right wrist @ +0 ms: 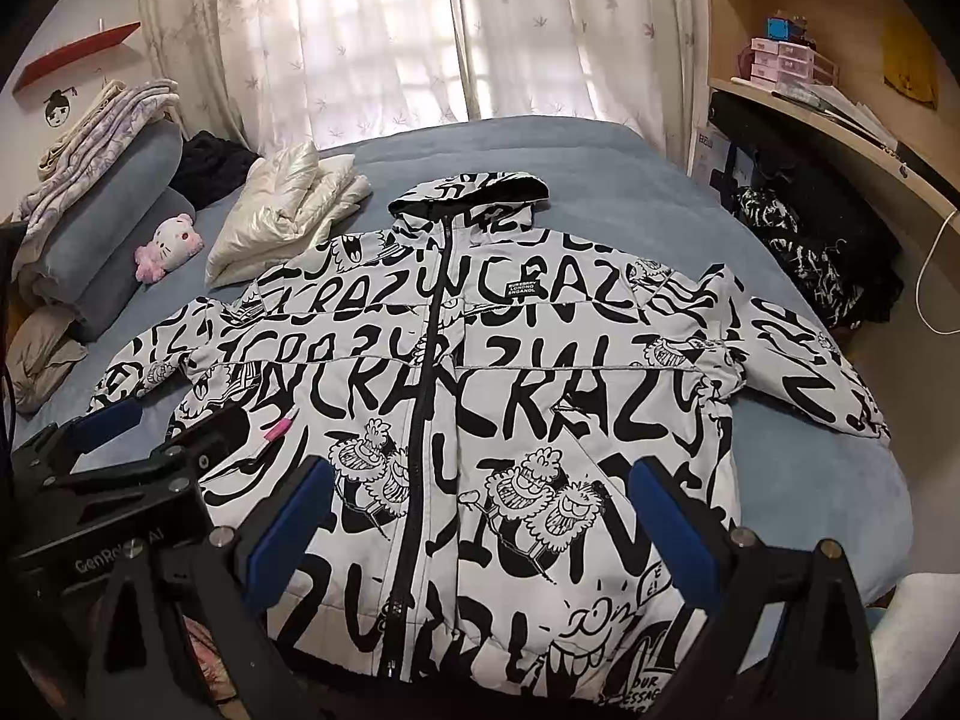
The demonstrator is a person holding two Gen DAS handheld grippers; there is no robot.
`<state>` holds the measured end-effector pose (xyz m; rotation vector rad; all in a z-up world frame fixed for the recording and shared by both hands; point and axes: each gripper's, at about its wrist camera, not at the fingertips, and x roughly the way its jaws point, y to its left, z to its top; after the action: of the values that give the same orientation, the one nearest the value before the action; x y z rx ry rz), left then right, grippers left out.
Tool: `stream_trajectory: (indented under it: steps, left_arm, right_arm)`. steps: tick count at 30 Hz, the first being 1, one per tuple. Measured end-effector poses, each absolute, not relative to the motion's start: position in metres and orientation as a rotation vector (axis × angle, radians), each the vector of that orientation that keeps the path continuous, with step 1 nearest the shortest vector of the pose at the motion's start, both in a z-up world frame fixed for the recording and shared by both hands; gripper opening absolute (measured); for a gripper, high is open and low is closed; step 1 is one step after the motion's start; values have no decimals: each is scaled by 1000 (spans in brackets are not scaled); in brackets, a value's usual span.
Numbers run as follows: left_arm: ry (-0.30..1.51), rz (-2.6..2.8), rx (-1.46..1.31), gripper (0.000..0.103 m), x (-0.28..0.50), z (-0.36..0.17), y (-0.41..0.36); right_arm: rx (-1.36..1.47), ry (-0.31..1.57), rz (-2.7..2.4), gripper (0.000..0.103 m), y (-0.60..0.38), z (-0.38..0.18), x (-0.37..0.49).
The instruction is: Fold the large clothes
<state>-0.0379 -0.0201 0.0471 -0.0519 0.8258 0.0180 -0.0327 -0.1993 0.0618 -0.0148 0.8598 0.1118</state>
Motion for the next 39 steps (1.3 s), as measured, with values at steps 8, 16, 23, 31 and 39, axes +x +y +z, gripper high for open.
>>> stream_trajectory:
  steps: [8, 16, 23, 31, 39]
  left_arm:
    - [845, 8, -78, 102, -26, 58, -19]
    - [815, 10, -90, 102, -5, 78, -18]
    - [738, -5, -43, 102, 23, 96, -32]
    - [712, -49, 0, 102, 71, 97, -60]
    - [757, -149, 10, 102, 119, 82, -93]
  right_arm:
    - [-45, 832, 105, 100, -197, 73, -25]
    - [-35, 785, 97, 99, -202, 94, -7]
    - [-17, 710, 27, 99, -225, 119, 18]
    - [42, 671, -89, 99, -268, 134, 57]
    - [125, 695, -229, 98, -324, 117, 94]
